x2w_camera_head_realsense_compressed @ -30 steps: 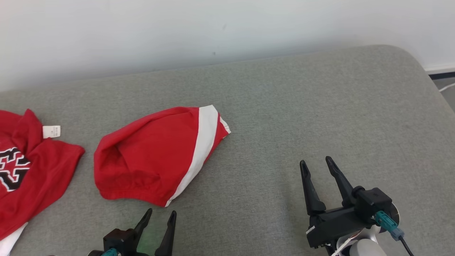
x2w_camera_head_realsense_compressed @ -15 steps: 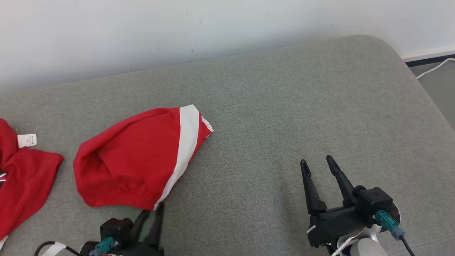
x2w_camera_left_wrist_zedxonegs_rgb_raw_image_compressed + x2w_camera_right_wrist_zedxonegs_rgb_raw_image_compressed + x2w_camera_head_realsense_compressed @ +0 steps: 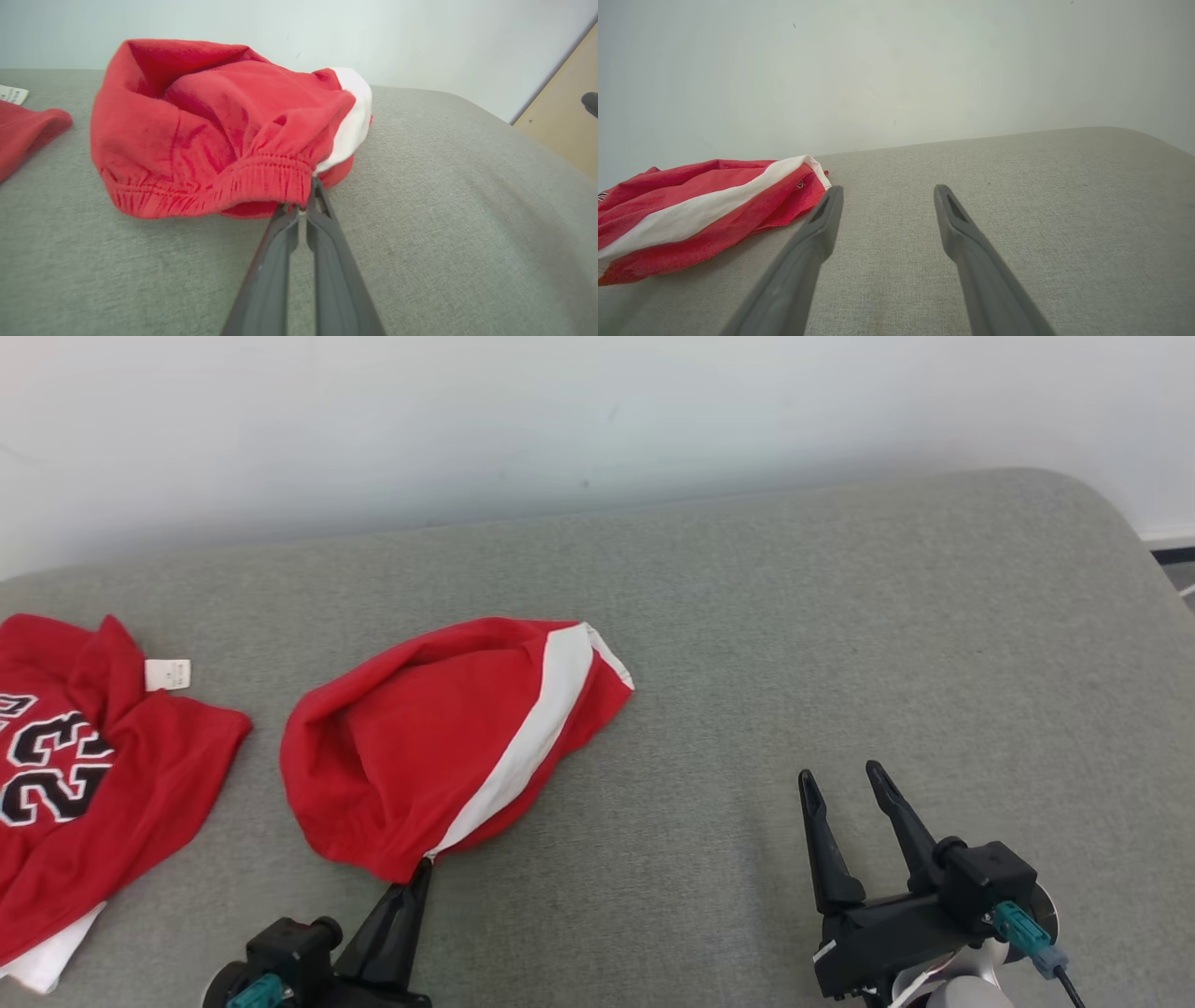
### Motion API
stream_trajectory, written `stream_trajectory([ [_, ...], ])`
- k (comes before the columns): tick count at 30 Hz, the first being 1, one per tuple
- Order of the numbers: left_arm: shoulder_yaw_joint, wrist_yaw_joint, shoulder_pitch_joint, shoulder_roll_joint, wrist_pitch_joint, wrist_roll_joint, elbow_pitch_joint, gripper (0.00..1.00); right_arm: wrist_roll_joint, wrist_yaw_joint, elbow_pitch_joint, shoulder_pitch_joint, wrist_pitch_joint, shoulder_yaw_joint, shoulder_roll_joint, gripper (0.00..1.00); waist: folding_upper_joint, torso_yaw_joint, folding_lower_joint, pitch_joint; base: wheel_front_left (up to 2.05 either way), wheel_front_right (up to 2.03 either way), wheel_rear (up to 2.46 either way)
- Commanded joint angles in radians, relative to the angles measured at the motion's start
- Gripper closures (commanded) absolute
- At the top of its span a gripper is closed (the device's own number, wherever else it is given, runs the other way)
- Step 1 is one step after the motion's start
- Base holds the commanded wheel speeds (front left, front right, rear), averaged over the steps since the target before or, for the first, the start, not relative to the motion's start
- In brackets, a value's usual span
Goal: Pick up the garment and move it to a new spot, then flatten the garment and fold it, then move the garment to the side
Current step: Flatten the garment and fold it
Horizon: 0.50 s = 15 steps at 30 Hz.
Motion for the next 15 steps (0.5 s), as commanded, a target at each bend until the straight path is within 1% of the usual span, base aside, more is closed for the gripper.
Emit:
stream_trajectory([
  [1, 0.004, 0.002, 0.017, 0.011, 0.005, -0.006, -0.014, 1.0, 0.004, 0.001, 0.002, 0.014, -0.003, 0.0, 0.0, 0.0, 0.0, 0.03, 0.0, -0.018, 0.0, 0.0, 0.0],
  [5, 0.015, 0.014, 0.068, 0.053, 0.062, -0.016, -0.116, 1.0, 0.002, 0.001, 0.003, 0.021, -0.003, -0.004, 0.004, 0.0, 0.0, 0.06, 0.0, -0.028, 0.0, 0.0, 0.0],
  [9, 0.046, 0.047, 0.122, 0.088, 0.103, -0.028, -0.21, 1.0, 0.003, 0.001, 0.004, 0.023, -0.003, -0.008, 0.004, 0.0, 0.0, 0.082, 0.0, -0.029, 0.0, 0.0, 0.0],
  [12, 0.072, 0.062, 0.16, 0.116, 0.124, -0.035, -0.24, 1.0, 0.003, 0.001, 0.006, 0.02, -0.003, -0.004, 0.005, 0.0, 0.0, 0.09, 0.0, -0.028, 0.0, 0.0, 0.0],
  [14, 0.085, 0.071, 0.178, 0.121, 0.13, -0.047, -0.259, 1.0, 0.005, 0.001, 0.007, 0.018, -0.003, -0.004, 0.003, 0.0, 0.0, 0.093, 0.0, -0.026, 0.0, 0.0, 0.0],
  [15, 0.089, 0.07, 0.19, 0.131, 0.138, -0.05, -0.261, 1.0, 0.006, 0.001, 0.007, 0.017, -0.003, -0.003, 0.002, 0.0, 0.0, 0.094, 0.0, -0.025, 0.0, 0.0, 0.0],
])
